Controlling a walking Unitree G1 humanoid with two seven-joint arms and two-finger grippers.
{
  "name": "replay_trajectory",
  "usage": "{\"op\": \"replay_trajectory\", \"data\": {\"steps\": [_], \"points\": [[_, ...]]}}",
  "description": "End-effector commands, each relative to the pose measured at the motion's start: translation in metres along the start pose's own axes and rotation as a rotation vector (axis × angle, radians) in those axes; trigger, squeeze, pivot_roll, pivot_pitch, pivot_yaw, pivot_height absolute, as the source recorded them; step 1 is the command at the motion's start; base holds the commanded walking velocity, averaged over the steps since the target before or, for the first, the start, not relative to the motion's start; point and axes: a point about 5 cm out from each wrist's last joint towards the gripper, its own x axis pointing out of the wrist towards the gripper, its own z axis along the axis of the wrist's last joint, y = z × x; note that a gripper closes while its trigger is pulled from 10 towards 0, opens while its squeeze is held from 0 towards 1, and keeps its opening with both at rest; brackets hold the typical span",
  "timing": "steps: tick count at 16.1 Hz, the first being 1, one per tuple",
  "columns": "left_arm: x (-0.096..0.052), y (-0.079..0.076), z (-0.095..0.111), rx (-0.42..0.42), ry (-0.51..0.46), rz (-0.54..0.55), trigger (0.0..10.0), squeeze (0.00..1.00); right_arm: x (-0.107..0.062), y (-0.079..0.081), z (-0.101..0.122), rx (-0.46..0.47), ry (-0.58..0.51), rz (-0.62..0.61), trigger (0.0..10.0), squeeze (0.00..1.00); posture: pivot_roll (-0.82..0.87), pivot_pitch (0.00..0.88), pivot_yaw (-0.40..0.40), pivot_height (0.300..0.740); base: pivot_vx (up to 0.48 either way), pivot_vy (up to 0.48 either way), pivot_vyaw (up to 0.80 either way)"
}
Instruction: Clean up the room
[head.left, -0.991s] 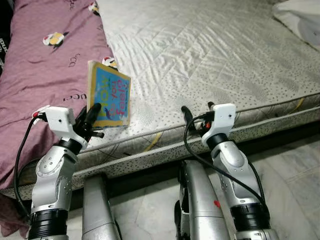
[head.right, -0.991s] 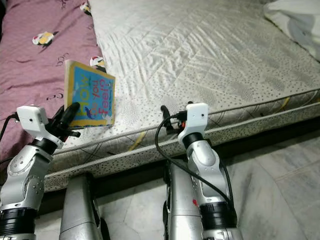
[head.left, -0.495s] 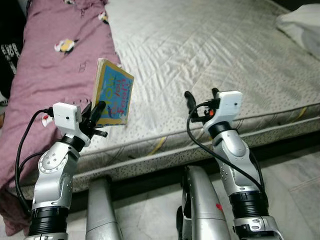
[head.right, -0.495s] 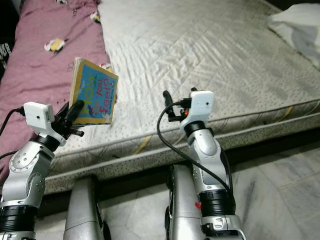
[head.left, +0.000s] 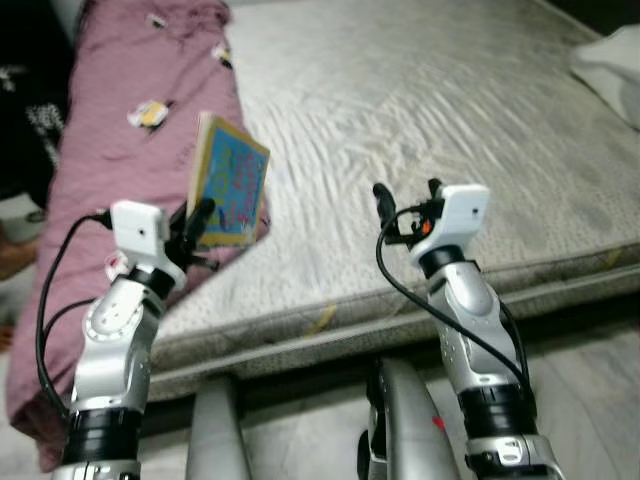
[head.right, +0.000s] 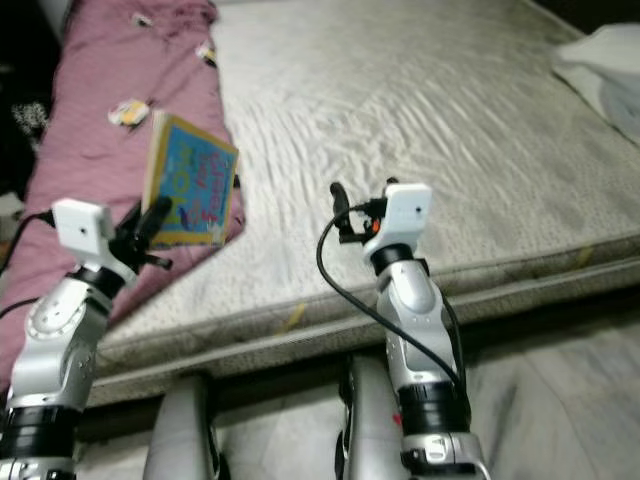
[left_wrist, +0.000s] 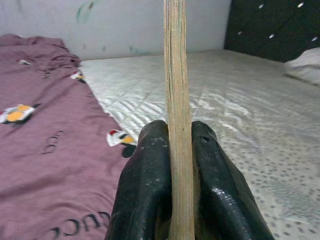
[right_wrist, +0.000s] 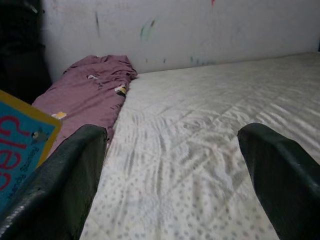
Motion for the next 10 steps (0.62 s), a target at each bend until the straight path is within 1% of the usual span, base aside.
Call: {"op": "replay_trajectory", "data": {"steps": [1,2,3,4,5,6,8,9,10], "points": [[0.002,0.002,0.006,0.043,-0.02,0.019,0.1,0.0,0.001,-0.001,0.003,-0.007,-0.014,-0.003,10.0,0.0,0.03,0.009,0.019,0.647,0.0,0.0,0.0],[0.003,0.003,0.003,0.059,-0.005,0.03,9.1,0.0,0.001,-0.002,0.003,-0.01,-0.015,-0.006,10.0,0.0,0.03,0.011,0.019,0.657,0.0,0.0,0.0],[0.003,0.004,0.002,0.074,0.006,0.047,10.0,0.0,0.001,-0.003,0.003,-0.014,-0.015,-0.013,10.0,0.0,0.03,0.012,0.019,0.672,0.0,0.0,0.0],[0.003,0.005,0.001,0.083,0.012,0.06,10.0,0.0,0.0,-0.004,0.003,-0.016,-0.015,-0.015,10.0,0.0,0.03,0.012,0.019,0.682,0.0,0.0,0.0],[0.003,0.007,-0.004,0.104,0.047,0.086,10.0,0.0,0.0,-0.004,0.003,-0.018,-0.014,-0.018,10.0,0.0,0.03,0.013,0.02,0.697,0.0,0.0,0.0],[0.004,0.007,-0.005,0.109,0.054,0.088,10.0,0.0,0.0,-0.005,0.003,-0.019,-0.013,-0.021,10.0,0.0,0.03,0.013,0.02,0.707,0.0,0.0,0.0],[0.005,0.005,-0.005,0.124,0.052,0.1,10.0,0.0,0.0,-0.006,0.003,-0.023,-0.014,-0.03,10.0,0.0,0.03,0.014,0.02,0.727,0.0,0.0,0.0],[0.006,0.003,-0.008,0.143,0.072,0.097,10.0,0.0,0.0,-0.007,0.003,-0.024,-0.012,-0.033,10.0,0.0,0.03,0.013,0.02,0.74,0.0,0.0,0.0],[0.007,0.001,-0.01,0.155,0.086,0.096,10.0,0.0,0.0,-0.007,0.003,-0.026,-0.012,-0.036,10.0,0.0,0.03,0.013,0.02,0.74,0.0,0.0,0.0]]}}
